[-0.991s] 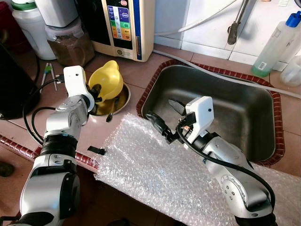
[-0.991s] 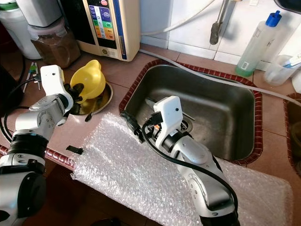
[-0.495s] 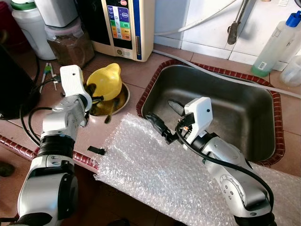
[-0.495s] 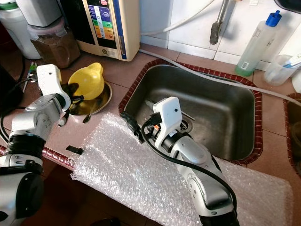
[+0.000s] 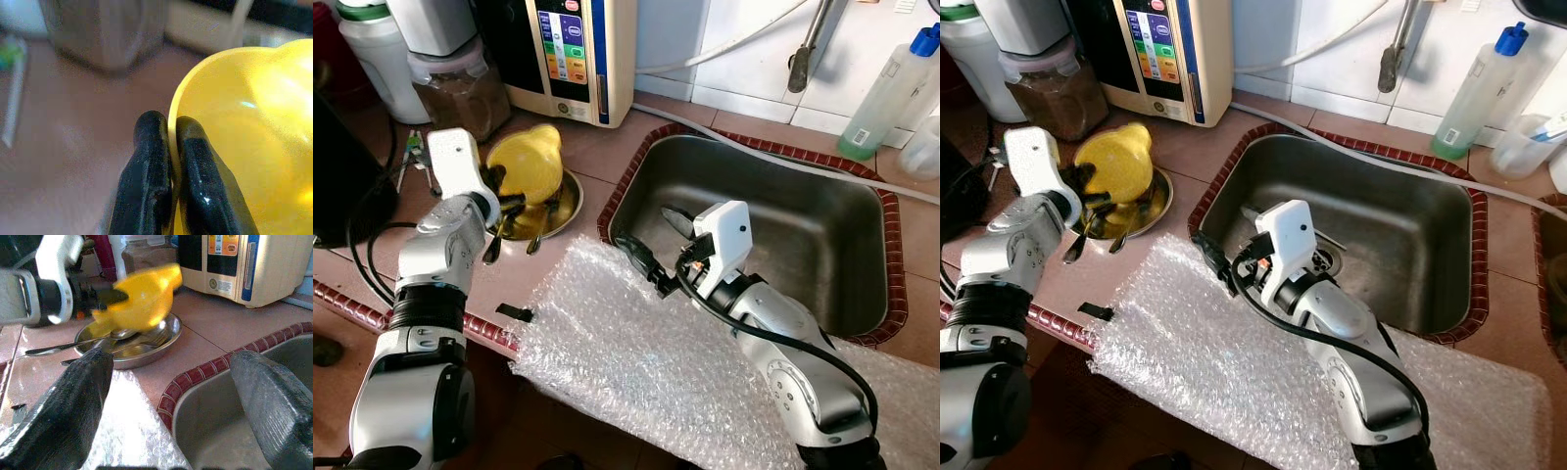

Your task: Kitchen organization

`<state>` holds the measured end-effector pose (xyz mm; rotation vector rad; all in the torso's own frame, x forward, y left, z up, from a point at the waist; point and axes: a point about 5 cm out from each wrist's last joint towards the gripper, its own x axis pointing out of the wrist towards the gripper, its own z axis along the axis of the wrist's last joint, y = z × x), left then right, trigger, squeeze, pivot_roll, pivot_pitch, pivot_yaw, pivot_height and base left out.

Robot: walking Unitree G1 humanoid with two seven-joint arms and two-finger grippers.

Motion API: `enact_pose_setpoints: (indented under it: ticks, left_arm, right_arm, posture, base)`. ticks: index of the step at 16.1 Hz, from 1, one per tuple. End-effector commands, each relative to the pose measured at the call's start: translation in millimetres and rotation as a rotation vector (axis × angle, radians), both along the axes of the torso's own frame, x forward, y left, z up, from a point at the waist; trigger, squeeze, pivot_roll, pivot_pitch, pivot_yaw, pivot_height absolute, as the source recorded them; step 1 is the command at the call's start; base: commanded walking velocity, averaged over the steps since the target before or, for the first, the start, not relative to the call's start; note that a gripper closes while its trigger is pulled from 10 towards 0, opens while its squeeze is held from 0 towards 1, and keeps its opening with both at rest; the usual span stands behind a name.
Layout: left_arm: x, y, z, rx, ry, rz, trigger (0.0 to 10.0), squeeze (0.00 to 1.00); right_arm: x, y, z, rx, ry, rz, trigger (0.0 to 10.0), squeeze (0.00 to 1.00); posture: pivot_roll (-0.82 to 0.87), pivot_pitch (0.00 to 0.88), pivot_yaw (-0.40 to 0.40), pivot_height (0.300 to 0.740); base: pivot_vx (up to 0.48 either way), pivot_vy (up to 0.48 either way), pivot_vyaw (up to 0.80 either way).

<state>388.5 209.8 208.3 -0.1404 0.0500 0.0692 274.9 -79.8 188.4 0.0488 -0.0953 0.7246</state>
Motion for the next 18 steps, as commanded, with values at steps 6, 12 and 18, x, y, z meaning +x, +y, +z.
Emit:
enact_pose_setpoints:
  ticks: [6,12,18]
  left_arm:
    - [-14.8,-23.7,32,0.042,-0.316,-0.042,0.0,0.0]
    - [-37.8,-85.4,41,0.173,-0.515,-0.212,0.0,0.0]
    - [-54.5,-116.5,31,0.192,-0.548,-0.319,0.0,0.0]
  right_arm:
    - [13.9,-6.3,10,0.058,-0.048,-0.123,10.0,0.0]
    - [40.1,-13.5,32,0.355,0.033,-0.241,10.0,0.0]
    - [48.6,-10.4,33,0.448,0.072,-0.291,10.0,1.0]
  posture:
    - [0.01,0.149,0.054,0.74]
    - [0.01,0.139,0.047,0.74]
    - [0.01,0.139,0.047,0.74]
  base:
    - [0.0,0.0,0.0]
    - [0.0,0.0,0.0]
    - [0.0,0.0,0.0]
